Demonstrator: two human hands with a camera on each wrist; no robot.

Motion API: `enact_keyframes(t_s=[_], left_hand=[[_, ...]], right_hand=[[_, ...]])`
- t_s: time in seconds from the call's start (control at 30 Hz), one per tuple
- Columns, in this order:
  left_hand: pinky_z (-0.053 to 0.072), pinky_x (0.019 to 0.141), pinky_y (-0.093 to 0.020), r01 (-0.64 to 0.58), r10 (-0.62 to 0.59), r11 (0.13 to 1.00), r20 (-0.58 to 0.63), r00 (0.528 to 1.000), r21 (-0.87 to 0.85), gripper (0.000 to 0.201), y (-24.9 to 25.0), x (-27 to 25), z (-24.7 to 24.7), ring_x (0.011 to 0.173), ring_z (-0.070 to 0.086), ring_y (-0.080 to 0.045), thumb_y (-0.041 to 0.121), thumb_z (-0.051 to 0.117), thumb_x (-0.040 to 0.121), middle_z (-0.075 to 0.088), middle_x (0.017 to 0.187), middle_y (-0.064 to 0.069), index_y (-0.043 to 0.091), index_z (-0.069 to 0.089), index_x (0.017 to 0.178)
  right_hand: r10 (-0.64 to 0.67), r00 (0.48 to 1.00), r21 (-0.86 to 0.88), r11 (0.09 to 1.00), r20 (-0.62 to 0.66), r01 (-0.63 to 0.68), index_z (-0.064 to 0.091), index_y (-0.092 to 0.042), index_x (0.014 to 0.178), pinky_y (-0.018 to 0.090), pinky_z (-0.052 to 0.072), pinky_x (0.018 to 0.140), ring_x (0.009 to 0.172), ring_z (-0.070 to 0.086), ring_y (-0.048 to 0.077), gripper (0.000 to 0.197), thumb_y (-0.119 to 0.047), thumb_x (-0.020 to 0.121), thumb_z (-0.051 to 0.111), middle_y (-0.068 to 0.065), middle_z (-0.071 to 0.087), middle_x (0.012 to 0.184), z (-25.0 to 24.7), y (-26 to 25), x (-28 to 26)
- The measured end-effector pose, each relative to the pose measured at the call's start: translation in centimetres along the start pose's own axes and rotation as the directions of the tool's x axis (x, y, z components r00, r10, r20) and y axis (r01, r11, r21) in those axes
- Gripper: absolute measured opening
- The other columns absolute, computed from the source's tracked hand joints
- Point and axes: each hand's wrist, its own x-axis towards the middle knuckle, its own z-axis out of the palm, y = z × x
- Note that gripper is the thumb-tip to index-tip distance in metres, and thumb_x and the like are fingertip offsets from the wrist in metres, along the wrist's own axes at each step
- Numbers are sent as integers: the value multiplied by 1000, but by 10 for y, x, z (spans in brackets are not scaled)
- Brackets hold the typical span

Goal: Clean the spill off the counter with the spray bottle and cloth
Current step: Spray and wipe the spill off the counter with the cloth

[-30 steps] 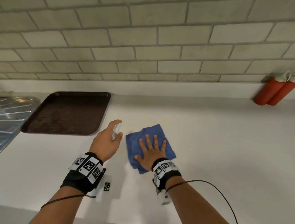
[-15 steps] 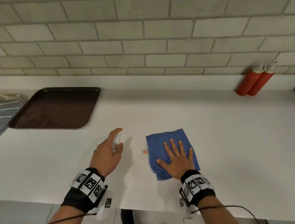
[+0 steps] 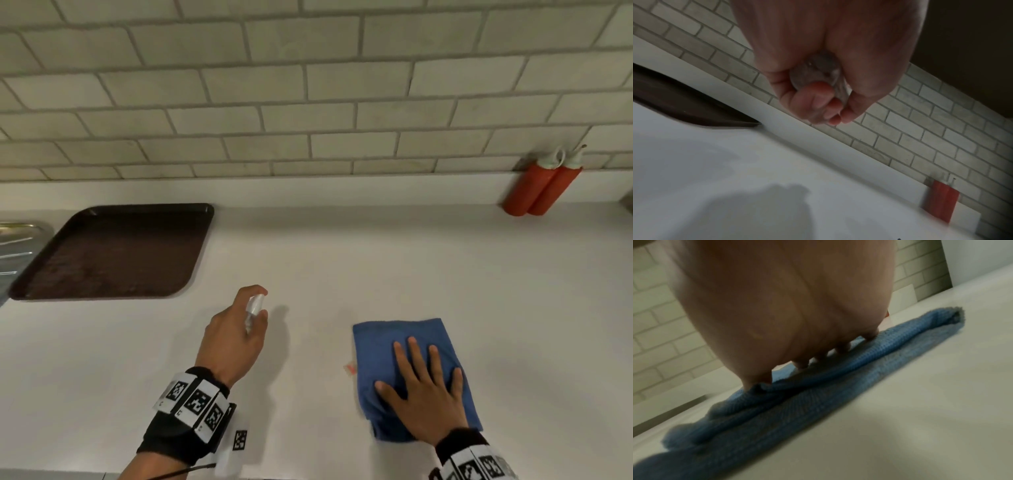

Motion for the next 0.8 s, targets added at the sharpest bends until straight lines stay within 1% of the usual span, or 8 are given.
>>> enact_keyframes(t_s=[0.03, 0.13, 0.2, 0.33, 0.43, 0.57, 0.67, 0.8], left_hand=[[53, 67, -37, -3, 3, 1000, 12, 1000, -3, 30, -1, 8, -3, 65, 61, -19, 28, 52, 95, 63, 74, 2, 41, 46, 122], [55, 67, -40, -5, 5, 1000, -18, 1000, 11, 29, -4, 37, -10, 64, 61, -22, 28, 50, 95, 62, 73, 0, 43, 46, 120], [55, 65, -40, -5, 4, 1000, -73, 997, -14, 28, -9, 55, -15, 63, 61, -22, 27, 51, 95, 63, 73, -1, 41, 46, 118], [52, 69, -35, 4, -9, 998, -65, 998, -66, 34, -26, 89, -27, 73, 63, -19, 28, 52, 96, 65, 85, -4, 42, 45, 126], [45, 66, -30, 13, -13, 999, -20, 1000, -41, 37, -41, 108, -36, 72, 61, -15, 29, 54, 96, 64, 83, -1, 42, 46, 130], [53, 76, -41, 50, -50, 999, 48, 998, 13, 39, -62, 131, -46, 77, 63, -27, 33, 51, 96, 62, 86, -1, 44, 42, 132], [53, 81, -43, 64, -64, 998, 67, 996, 10, 41, -78, 150, -52, 82, 63, -30, 33, 51, 96, 63, 93, -5, 44, 40, 134], [51, 84, -40, 87, -87, 996, 81, 993, 7, 42, -92, 170, -61, 87, 62, -30, 34, 51, 96, 64, 100, -8, 46, 39, 134]], right_hand=[[18, 1000, -1, 1000, 16, -18, -26, -41, 144, 62, -7, 114, 146, -22, 28, 104, -91, 53, -18, -12, -35, 151, -5, -2, 11], [46, 999, 21, 999, 30, -46, -21, -40, 148, 64, -6, 114, 146, -22, 30, 87, -82, 79, 10, -7, -27, 159, -23, -11, 47], [59, 998, 26, 998, 25, -59, -19, -40, 149, 65, -5, 113, 146, -21, 31, 82, -77, 85, 17, -6, -25, 159, -36, -22, 72], [73, 997, 11, 997, 31, -74, -16, -37, 150, 67, -4, 113, 146, -20, 34, 82, -76, 87, 18, -4, -24, 160, -61, -57, 126], [73, 997, -3, 997, 39, -73, -12, -36, 151, 68, -5, 112, 146, -20, 35, 83, -76, 87, 20, -3, -23, 160, -81, -93, 170], [35, 999, -21, 999, 39, -34, -12, -34, 152, 69, -4, 111, 145, -21, 36, 82, -74, 88, 21, -2, -24, 160, -90, -158, 217], [-76, 996, -66, 995, 42, 78, -12, -32, 152, 70, -7, 109, 145, -22, 37, 80, -72, 90, 20, -1, -24, 160, -76, -211, 220], [-263, 963, -117, 956, 66, 269, -14, -33, 151, 68, -17, 106, 144, -24, 36, 80, -72, 86, 12, -1, -24, 160, -36, -259, 175]])
